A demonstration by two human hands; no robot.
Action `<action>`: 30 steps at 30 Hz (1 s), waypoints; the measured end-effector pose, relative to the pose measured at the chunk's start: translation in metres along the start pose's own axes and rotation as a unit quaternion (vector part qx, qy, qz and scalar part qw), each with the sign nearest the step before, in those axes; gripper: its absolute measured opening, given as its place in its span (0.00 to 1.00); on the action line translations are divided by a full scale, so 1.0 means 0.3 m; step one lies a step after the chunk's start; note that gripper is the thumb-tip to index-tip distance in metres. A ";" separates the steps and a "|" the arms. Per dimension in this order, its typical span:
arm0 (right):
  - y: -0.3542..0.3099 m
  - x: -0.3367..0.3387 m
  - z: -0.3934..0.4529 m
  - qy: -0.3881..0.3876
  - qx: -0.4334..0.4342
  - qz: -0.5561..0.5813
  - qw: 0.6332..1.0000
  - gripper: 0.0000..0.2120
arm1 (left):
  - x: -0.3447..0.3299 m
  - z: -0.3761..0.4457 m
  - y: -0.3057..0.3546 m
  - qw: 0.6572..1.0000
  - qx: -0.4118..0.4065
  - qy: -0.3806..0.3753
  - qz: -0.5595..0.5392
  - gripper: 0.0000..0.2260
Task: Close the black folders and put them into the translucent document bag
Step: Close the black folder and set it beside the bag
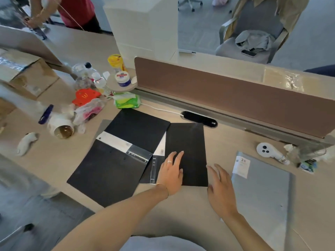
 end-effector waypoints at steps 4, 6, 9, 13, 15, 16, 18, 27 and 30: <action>-0.192 -0.057 0.005 -0.021 0.045 -0.007 0.999 0.32 | 0.115 -0.014 -0.181 0.998 0.042 0.036 -0.018 0.27; -0.278 -0.093 0.014 -0.040 0.058 -0.003 0.998 0.31 | 0.175 -0.021 -0.282 0.997 0.062 0.045 -0.008 0.26; -0.397 -0.150 0.037 -0.072 0.069 0.002 0.995 0.29 | 0.266 -0.041 -0.435 0.994 0.092 0.053 -0.001 0.24; -0.537 -0.207 0.068 -0.104 0.060 0.002 0.993 0.29 | 0.372 -0.059 -0.626 0.992 0.116 0.058 0.010 0.21; -0.590 -0.227 0.081 -0.130 0.050 0.009 0.990 0.30 | 0.419 -0.048 -0.718 0.990 0.129 0.053 0.022 0.21; -0.616 -0.241 0.088 -0.146 0.039 0.017 0.988 0.31 | 0.442 -0.036 -0.769 0.989 0.140 0.052 0.025 0.21; -0.659 -0.268 0.100 -0.176 0.009 0.033 0.984 0.32 | 0.483 -0.010 -0.860 0.986 0.158 0.050 0.032 0.21; -0.770 -0.326 0.167 -0.236 -0.073 0.037 0.968 0.32 | 0.543 0.116 -1.130 0.970 0.233 0.060 -0.022 0.21; -0.788 -0.337 0.185 -0.249 -0.098 0.041 0.963 0.31 | 0.544 0.135 -1.146 0.963 0.259 0.062 -0.042 0.20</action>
Point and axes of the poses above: each hand's wrist, its own z-axis towards the middle knuckle, its own x-axis out of the back of the hand, y = z × x, the point moved 1 cm from there along z, towards the middle knuckle, and after that the axes turned 13 degrees about -x, right-handed, at the moved point
